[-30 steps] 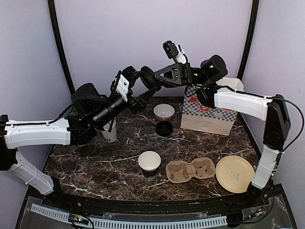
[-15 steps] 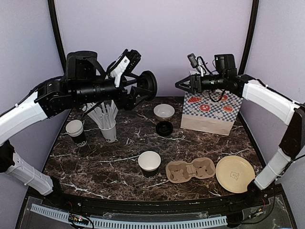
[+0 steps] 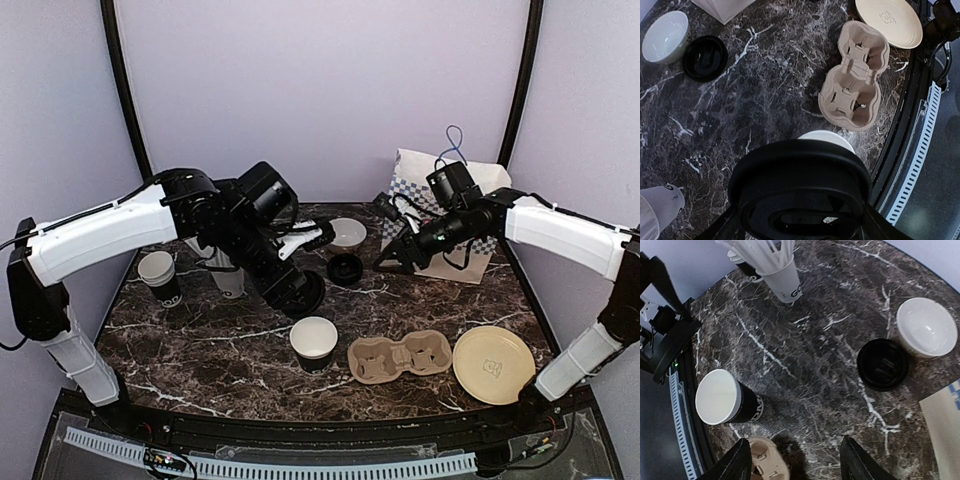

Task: Pack the takeout coffee

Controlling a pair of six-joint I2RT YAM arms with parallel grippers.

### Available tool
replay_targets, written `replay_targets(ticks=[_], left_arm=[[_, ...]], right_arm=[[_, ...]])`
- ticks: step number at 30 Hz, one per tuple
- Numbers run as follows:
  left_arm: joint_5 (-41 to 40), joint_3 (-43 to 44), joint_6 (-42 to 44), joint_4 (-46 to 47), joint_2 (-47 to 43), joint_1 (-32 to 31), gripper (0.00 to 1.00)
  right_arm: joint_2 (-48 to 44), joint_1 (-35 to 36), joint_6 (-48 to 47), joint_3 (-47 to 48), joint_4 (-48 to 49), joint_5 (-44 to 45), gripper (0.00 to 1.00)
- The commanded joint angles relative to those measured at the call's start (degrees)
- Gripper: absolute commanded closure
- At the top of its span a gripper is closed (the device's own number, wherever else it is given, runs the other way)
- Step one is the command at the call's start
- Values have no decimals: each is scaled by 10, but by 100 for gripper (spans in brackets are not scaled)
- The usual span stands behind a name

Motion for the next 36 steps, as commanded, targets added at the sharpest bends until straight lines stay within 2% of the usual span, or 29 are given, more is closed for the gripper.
replay_targets(ticks=[1,7,12,27,36], left_arm=[[18,29,-15,-61,19,-11,33],[4,50,-14,-72,68,-19,32],[2,75,-5,-87,107,-28,31],[-14,98,8,-137,157,-49,31],[-22,103,8,-128,164,-51,31]], right_arm=[[-4,32,2,-31,-18,-32,40],[26,40,52,-53,17,-106,40],[48,39,89,-67,42,-141,34],[56,36,101,-91,69,-146,34],[57,37,101,-97,73,-150,34]])
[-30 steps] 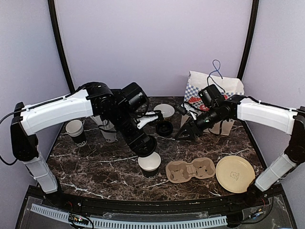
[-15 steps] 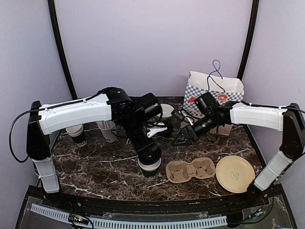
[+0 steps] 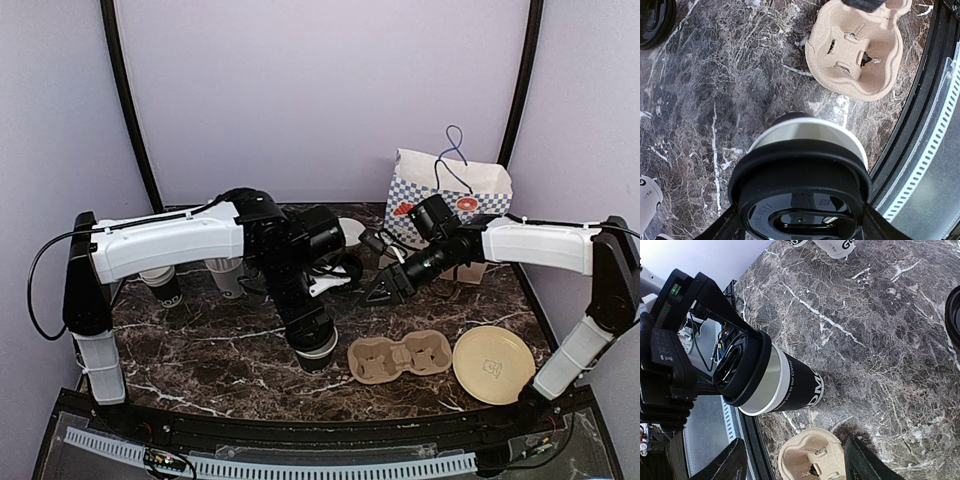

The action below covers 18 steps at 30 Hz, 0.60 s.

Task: Pack the takeout coffee

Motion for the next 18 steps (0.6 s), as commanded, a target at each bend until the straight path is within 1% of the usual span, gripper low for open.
replay_targets(ticks=[1,14,18], left_arm=[[-2,17,5,-9,2,-4,31],[17,27,9,1,23,-6,31],[28,31,9,8,25,-8,28]], right_arm=[[4,-1,2,-10,17,-11,34],[10,-2,-3,-14,15,-9,34],[15,-4,-4,-13,12,-11,34]])
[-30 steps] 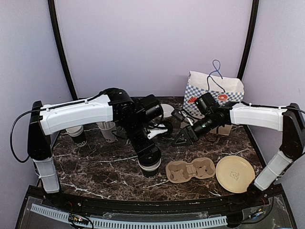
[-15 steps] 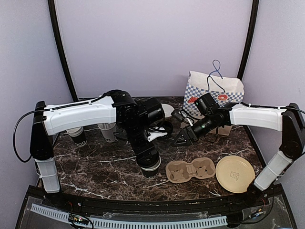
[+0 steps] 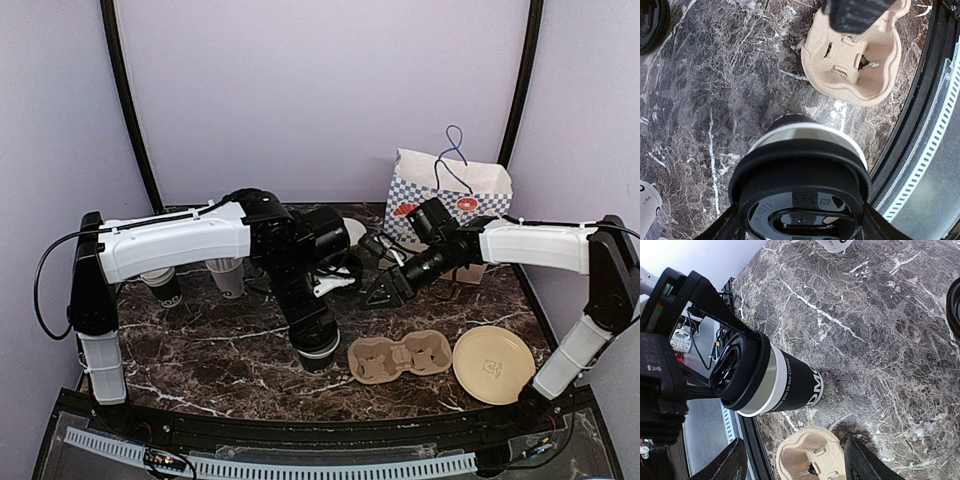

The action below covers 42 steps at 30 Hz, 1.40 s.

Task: Pack the takeout coffee

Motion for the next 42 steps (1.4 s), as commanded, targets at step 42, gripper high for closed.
replay_targets(ticks=[42], left_arm=[[58,-373,-328,360,-291,33,20]], right_arm=[[62,37,61,-45,60,-134,47]])
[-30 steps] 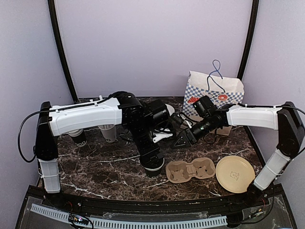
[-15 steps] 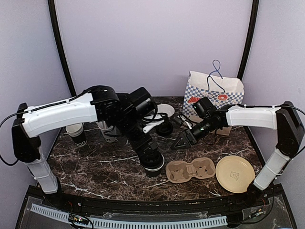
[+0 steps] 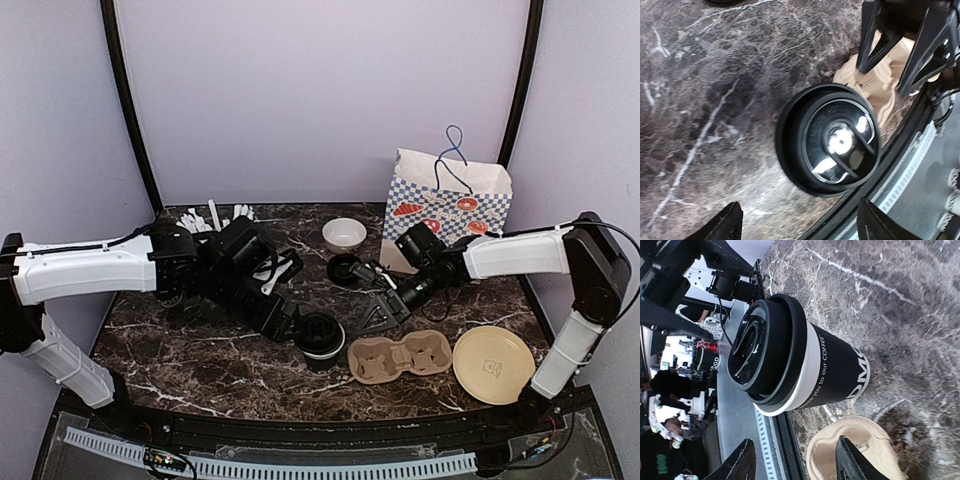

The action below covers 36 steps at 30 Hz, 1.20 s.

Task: Pack the takeout coffee

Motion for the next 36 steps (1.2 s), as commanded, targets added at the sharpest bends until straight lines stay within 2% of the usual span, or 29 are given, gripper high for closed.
replay_targets(ticks=[1,6,16,28,36], left_arm=[[57,-26,-64,96,-14,0,20],[64,-32,-67,112,-4,0,21],[65,1,-49,98,42,0,22],[86,11,-40,103,55,0,24],[95,13,-34,105,66,0,25]], right_arm=[[28,15,15,12,18,-37,47],[44,20,21,26,22,-52,45],[52,24,30,26,35,-81,49],[65,26,41,36,43,-89,56],[76,31,46,47,41,-93,55]])
